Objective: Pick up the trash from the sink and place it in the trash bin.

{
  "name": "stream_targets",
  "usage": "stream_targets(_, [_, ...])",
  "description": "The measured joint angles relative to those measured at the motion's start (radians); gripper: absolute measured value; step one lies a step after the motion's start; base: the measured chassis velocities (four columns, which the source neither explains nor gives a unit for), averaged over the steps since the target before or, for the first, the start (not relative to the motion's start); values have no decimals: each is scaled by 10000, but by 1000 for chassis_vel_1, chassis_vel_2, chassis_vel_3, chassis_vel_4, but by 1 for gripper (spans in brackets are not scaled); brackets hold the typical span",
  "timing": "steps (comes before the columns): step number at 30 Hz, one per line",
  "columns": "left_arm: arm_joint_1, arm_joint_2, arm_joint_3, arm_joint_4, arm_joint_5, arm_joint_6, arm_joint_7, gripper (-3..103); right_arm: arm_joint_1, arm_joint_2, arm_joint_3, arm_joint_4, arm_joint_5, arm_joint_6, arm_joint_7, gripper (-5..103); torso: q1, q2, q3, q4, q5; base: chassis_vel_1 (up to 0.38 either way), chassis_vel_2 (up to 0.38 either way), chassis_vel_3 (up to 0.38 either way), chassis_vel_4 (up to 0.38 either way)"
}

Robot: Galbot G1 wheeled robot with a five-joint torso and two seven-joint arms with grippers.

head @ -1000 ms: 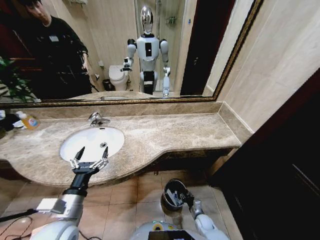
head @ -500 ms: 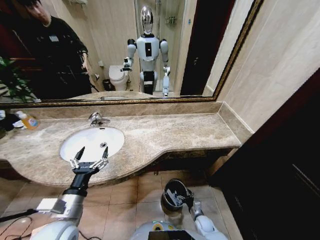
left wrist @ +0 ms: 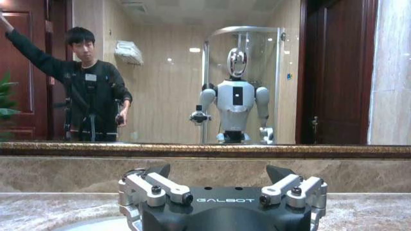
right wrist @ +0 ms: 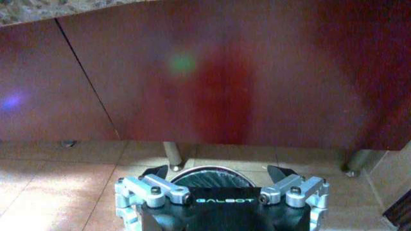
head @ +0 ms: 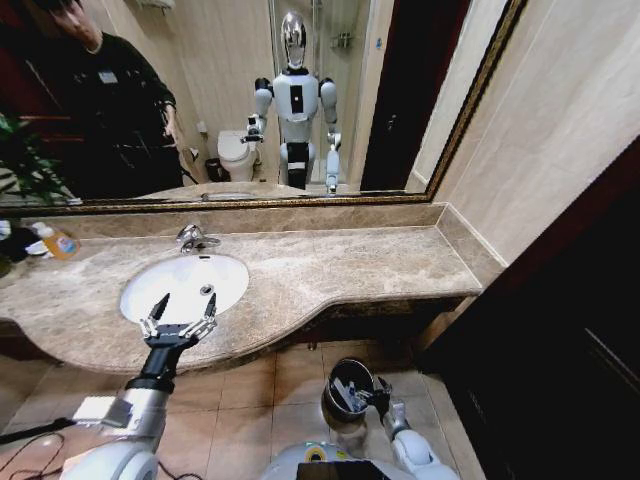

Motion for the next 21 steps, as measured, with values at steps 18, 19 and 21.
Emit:
stream_targets(18, [0, 0, 0, 0, 0, 0, 0, 100, -575, -566, 149, 1592, 461, -786, 54, 100, 0, 0, 0, 0, 1, 0, 0, 0, 0])
stream_targets(19, [0, 0, 0, 0, 0, 0, 0, 100, -726, -663, 234, 2109, 529, -1007, 78, 100, 0, 0, 0, 0, 2, 0, 0, 0, 0])
stream_targets(21, [0, 0, 0, 0, 0, 0, 0, 100, -845, -768, 278, 2587, 611, -1110, 138, 100, 0, 0, 0, -1, -1, 0, 0, 0, 0])
